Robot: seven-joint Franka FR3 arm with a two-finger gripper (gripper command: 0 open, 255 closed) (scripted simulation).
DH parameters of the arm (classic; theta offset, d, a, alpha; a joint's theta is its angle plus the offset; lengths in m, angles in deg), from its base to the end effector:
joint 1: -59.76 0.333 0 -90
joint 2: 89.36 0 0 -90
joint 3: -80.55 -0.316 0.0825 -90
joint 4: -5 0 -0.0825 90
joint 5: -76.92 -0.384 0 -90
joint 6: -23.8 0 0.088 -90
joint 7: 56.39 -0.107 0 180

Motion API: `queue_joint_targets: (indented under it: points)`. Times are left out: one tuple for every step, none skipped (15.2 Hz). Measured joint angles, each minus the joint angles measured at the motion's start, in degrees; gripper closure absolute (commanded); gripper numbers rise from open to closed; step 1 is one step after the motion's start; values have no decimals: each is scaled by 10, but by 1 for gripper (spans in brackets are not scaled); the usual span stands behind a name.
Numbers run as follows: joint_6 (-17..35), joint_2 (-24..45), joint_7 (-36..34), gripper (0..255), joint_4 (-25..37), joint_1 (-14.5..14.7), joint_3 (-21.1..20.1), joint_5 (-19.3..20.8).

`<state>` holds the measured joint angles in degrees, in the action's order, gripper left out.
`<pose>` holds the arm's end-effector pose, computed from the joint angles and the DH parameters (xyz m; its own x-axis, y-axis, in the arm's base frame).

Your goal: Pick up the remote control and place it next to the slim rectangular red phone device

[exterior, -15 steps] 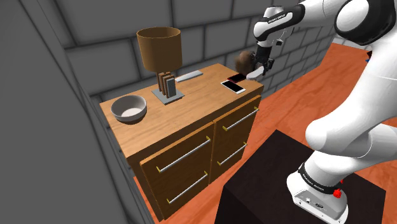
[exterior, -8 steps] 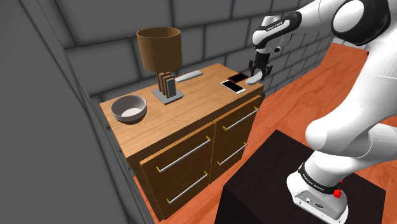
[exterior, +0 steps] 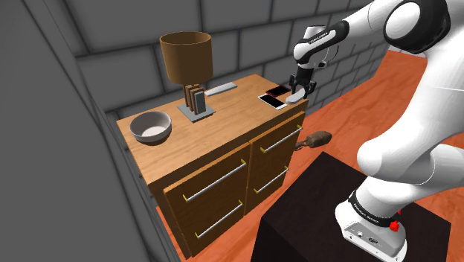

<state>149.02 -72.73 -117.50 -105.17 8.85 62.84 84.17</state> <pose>0.5043 -0.3458 0.3466 -0.0131 -0.9999 0.0077 -0.9998 0.0132 0.0178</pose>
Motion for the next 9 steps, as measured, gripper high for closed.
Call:
queue_joint_targets:
  points:
    - [0, 0, 0, 255, 0, 0, 0, 0]
    - [0, 0, 0, 255, 0, 0, 0, 0]
    - [0, 0, 0, 255, 0, 0, 0, 0]
    - [0, 0, 0, 0, 0, 0, 0, 0]
    - [0, 0, 0, 0, 0, 0, 0, 0]
    - [0, 0, 0, 0, 0, 0, 0, 0]
    - [0, 0, 0, 0, 0, 0, 0, 0]
    - [0, 0, 0, 0, 0, 0, 0, 0]
    - [0, 0, 0, 0, 0, 0, 0, 0]
